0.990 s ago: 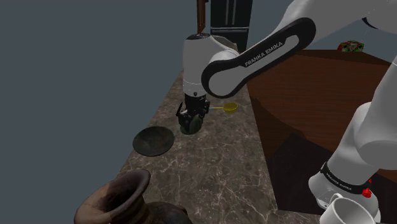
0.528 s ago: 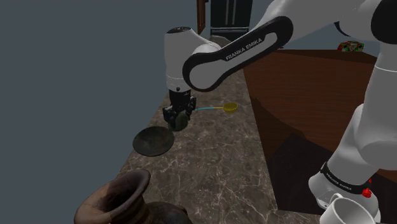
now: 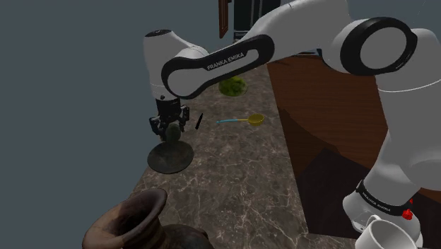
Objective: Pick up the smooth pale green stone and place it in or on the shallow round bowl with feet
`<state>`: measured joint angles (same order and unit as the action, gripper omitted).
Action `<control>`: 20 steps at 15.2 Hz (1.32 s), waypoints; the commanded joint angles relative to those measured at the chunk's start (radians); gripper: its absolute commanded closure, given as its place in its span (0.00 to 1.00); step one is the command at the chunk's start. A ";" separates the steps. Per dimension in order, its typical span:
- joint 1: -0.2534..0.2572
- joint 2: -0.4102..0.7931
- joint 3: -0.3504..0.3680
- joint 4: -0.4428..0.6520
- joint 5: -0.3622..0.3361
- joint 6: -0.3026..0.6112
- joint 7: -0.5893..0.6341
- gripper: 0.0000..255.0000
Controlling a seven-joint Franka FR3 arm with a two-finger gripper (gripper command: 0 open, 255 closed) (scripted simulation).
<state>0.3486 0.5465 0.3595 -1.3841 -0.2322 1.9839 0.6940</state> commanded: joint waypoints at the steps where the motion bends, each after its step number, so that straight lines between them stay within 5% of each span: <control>1: 0.033 0.083 -0.008 0.138 -0.018 -0.056 0.004 1.00; 20: 0.029 0.133 -0.024 0.022 -0.041 0.106 0.026 1.00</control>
<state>0.3772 0.6795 0.3359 -1.3618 -0.2728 2.0896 0.7194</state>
